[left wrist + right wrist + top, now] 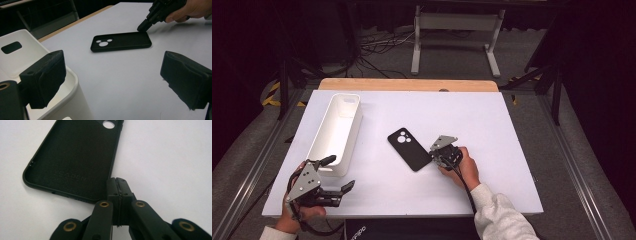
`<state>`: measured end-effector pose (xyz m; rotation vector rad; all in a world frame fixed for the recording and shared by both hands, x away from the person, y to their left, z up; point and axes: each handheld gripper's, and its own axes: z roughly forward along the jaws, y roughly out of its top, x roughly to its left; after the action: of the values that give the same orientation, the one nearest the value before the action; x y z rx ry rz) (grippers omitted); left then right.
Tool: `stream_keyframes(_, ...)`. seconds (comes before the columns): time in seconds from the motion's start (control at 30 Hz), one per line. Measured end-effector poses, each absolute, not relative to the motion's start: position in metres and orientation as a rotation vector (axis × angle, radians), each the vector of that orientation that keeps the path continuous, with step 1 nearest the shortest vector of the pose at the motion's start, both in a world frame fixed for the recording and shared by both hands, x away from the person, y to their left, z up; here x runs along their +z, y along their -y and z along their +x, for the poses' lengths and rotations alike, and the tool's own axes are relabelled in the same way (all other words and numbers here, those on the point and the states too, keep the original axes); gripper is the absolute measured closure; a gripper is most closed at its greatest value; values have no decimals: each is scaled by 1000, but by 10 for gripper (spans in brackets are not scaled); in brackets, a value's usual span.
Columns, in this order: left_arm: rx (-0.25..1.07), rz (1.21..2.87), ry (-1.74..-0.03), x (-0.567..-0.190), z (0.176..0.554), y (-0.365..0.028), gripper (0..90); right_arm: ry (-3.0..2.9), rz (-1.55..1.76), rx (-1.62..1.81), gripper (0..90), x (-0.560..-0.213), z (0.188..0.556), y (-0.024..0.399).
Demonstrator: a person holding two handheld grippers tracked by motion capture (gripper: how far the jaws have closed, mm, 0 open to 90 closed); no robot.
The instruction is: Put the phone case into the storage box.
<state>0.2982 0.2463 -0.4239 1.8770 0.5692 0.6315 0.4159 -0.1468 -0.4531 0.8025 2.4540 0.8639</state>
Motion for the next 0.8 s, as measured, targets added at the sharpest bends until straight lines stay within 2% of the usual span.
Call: stream_keyframes(0.8,621,1873,-577,-425,299,-245,75,-2511,758,878,900,-451,399,145)
